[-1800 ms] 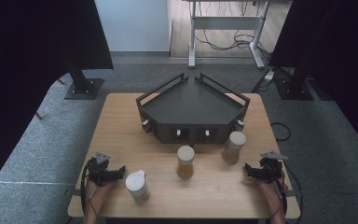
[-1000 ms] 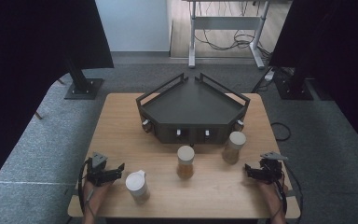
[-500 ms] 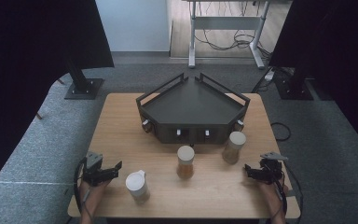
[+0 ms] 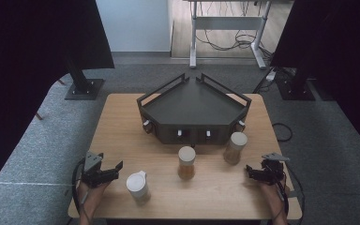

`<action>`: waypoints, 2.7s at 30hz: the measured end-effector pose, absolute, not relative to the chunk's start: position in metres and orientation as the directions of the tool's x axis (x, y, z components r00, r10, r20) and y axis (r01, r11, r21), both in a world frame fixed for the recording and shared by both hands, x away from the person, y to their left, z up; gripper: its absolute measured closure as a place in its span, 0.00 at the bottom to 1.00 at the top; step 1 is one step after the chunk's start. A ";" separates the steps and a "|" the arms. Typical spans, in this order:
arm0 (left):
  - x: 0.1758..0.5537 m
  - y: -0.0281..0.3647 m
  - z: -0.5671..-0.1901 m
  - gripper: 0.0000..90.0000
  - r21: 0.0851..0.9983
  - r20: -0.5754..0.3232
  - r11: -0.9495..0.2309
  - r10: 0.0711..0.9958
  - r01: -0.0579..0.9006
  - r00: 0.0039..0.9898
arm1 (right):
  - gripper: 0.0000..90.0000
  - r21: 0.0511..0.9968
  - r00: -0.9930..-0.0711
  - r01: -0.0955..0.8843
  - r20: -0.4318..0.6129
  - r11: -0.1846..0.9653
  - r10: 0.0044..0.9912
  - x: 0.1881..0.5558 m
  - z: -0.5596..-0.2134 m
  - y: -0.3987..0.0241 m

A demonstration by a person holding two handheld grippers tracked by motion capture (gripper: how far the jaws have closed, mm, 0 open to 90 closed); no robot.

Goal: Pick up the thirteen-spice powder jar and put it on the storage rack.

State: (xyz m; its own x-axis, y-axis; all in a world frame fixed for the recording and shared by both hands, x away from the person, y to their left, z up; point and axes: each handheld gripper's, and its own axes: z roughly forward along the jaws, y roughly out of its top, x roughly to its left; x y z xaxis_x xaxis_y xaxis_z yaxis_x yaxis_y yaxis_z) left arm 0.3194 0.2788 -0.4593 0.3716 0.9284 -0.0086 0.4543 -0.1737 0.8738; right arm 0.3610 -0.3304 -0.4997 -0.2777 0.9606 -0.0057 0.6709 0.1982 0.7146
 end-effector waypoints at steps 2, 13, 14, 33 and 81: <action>0.318 0.278 -0.457 0.11 0.878 -0.010 -0.171 0.928 0.448 0.373 | 0.10 0.715 -0.277 0.671 -0.006 0.198 0.961 0.361 -0.500 -0.330; 0.312 0.278 -0.446 0.11 0.899 -0.023 -0.148 0.924 0.412 0.382 | 0.10 0.714 -0.278 0.671 -0.006 0.198 0.961 0.361 -0.500 -0.330; 0.311 0.278 -0.444 0.11 0.901 -0.026 -0.145 0.923 0.408 0.385 | 0.10 0.715 -0.278 0.671 -0.006 0.198 0.961 0.361 -0.500 -0.330; 0.300 0.274 -0.428 0.11 0.924 -0.044 -0.119 0.911 0.364 0.410 | 0.10 0.715 -0.278 0.671 -0.006 0.198 0.961 0.361 -0.500 -0.330; 0.261 0.237 -0.397 0.11 0.949 -0.018 -0.148 0.854 0.277 0.520 | 0.09 0.713 -0.286 0.670 -0.005 0.204 0.958 0.360 -0.500 -0.330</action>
